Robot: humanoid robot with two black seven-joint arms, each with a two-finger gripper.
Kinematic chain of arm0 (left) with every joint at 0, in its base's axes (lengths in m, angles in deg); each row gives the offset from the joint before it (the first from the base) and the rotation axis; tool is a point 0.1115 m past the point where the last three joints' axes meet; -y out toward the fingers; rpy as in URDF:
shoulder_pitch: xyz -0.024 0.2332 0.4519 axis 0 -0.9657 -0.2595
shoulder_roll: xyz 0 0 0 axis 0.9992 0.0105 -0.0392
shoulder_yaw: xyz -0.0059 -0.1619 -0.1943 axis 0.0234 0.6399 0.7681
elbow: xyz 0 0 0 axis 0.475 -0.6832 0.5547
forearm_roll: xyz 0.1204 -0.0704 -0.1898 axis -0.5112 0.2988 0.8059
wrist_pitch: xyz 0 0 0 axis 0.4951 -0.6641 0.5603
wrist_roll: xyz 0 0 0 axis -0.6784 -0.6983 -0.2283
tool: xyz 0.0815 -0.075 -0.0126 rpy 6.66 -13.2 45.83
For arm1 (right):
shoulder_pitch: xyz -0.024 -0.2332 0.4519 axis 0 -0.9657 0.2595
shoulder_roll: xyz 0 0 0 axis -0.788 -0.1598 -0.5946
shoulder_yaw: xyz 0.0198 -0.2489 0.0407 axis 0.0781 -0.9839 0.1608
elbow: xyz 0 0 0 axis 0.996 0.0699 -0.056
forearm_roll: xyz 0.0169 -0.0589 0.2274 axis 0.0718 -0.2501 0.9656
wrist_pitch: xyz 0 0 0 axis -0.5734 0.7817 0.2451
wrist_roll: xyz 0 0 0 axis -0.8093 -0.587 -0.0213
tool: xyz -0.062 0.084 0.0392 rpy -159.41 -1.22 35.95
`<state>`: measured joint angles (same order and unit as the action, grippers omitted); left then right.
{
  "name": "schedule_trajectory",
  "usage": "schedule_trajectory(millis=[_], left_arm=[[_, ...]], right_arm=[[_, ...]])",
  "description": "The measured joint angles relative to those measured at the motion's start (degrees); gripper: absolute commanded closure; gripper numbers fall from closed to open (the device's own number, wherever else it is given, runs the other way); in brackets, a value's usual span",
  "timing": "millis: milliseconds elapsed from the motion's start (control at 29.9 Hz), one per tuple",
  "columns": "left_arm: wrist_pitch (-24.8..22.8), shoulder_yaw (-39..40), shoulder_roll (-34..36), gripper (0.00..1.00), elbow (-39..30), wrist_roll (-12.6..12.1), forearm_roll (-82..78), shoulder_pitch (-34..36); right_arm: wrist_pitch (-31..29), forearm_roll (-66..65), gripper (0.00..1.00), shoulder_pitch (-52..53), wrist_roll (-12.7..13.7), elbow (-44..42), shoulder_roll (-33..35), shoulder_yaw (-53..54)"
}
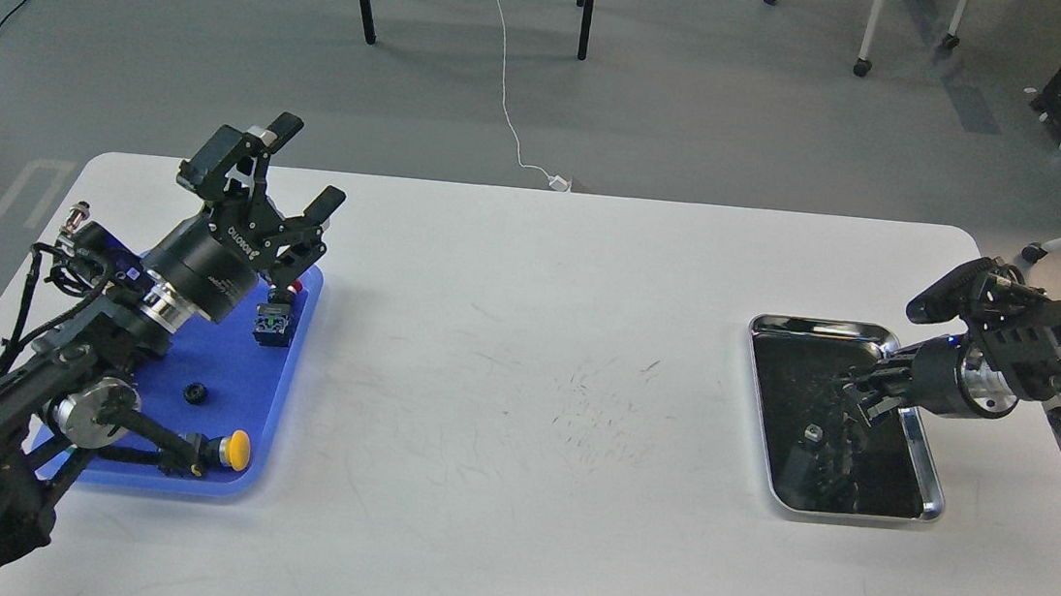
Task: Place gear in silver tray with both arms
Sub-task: 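Carry the gear into the silver tray and open the right gripper, then withdraw the right gripper up from the silver tray, then grasp another black gear in the blue tray with the left gripper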
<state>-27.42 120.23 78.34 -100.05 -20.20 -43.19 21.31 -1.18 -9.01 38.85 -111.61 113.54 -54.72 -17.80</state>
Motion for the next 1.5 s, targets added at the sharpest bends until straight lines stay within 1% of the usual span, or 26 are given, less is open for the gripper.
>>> schedule_trajectory(millis=[67, 134, 167, 200, 234, 267, 301, 434, 568, 668, 768, 868, 968, 1035, 1202, 1269, 1402, 1503], left_arm=[[0.00, -0.01, 0.01, 0.02, 0.00, 0.00, 0.00, 0.02], [0.00, -0.01, 0.08, 0.02, 0.00, 0.00, 0.00, 0.02], [0.00, -0.01, 0.11, 0.02, 0.00, 0.00, 0.00, 0.02], [0.00, -0.01, 0.18, 0.02, 0.00, 0.00, -0.01, 0.02], [0.00, -0.01, 0.24, 0.02, 0.00, 0.00, 0.00, 0.02], [0.00, -0.01, 0.30, 0.02, 0.00, 0.00, 0.00, 0.02], [0.00, -0.01, 0.42, 0.02, 0.00, 0.00, -0.01, 0.02], [0.00, -0.01, 0.73, 0.02, 0.00, 0.00, -0.01, 0.02], [-0.14, -0.01, 1.26, 0.02, -0.05, 0.00, -0.01, 0.02], [-0.17, -0.12, 2.94, 0.02, -1.15, 0.00, -0.09, 0.00], [-0.17, -0.29, 4.60, 0.02, -2.97, 0.00, -0.50, -0.05], [-0.17, -0.39, 6.96, 0.02, -6.12, 0.00, -4.02, 0.03], [-0.20, -0.82, 9.86, 0.02, -10.67, -0.01, -13.69, 0.12], [-0.73, -1.04, 12.32, 0.02, -13.72, -0.01, -21.54, 0.39], [-3.02, -3.20, 21.57, 0.02, -18.95, -0.01, -42.44, 2.76], [-3.19, -6.22, 25.22, 0.04, -20.20, -0.01, -52.20, 4.48], [-2.98, -13.19, 30.67, 0.07, -21.15, 0.00, -69.82, 8.32], [-0.34, -19.26, 33.12, 0.13, -20.67, 0.00, -80.04, 10.05]], right_arm=[[0.15, 0.01, 0.72, -0.64, -0.01, -0.58, -0.56, 0.12], [0.24, 0.03, 0.62, -1.28, -0.01, -1.15, -1.04, 0.16], [0.31, 0.07, 0.62, -1.50, -0.01, -1.35, -1.24, 0.18], [0.37, 0.08, 0.51, -1.63, 0.00, -1.47, -1.37, 0.25], [0.41, 0.10, 0.25, -1.71, -0.01, -1.53, -1.45, 0.33], [0.42, 0.10, 0.08, -1.77, 0.00, -1.53, -1.46, 0.53], [0.46, 0.12, 0.05, -1.82, 0.00, -1.47, -1.44, 1.03], [0.83, 0.20, 0.03, -1.59, -0.01, 0.11, -0.14, 3.41], [1.07, 0.50, 0.02, 0.93, 0.00, 4.16, 4.16, 7.47], [0.94, 1.58, 0.02, 1.83, -0.01, 9.09, 9.27, 14.83], [0.58, 5.26, 0.02, 0.46, 0.01, 14.12, 13.56, 23.67], [0.57, 15.99, 0.02, -5.83, 0.01, 18.00, 15.36, 32.58], [0.54, 29.40, 0.01, -14.40, 0.02, 19.43, 15.01, 43.56], [-0.13, 36.50, 0.01, -19.95, 0.02, 19.85, 13.27, 51.45], [-5.79, 49.31, 0.01, -31.17, 0.02, 18.96, 8.36, 66.44], [-7.14, 51.53, 0.01, -33.51, 0.02, 18.29, 7.21, 69.74], [-7.75, 52.44, 0.01, -34.81, 0.01, 17.86, 6.53, 71.50], [-7.81, 52.49, 0.01, -34.90, 0.01, 17.84, 6.48, 71.82]])
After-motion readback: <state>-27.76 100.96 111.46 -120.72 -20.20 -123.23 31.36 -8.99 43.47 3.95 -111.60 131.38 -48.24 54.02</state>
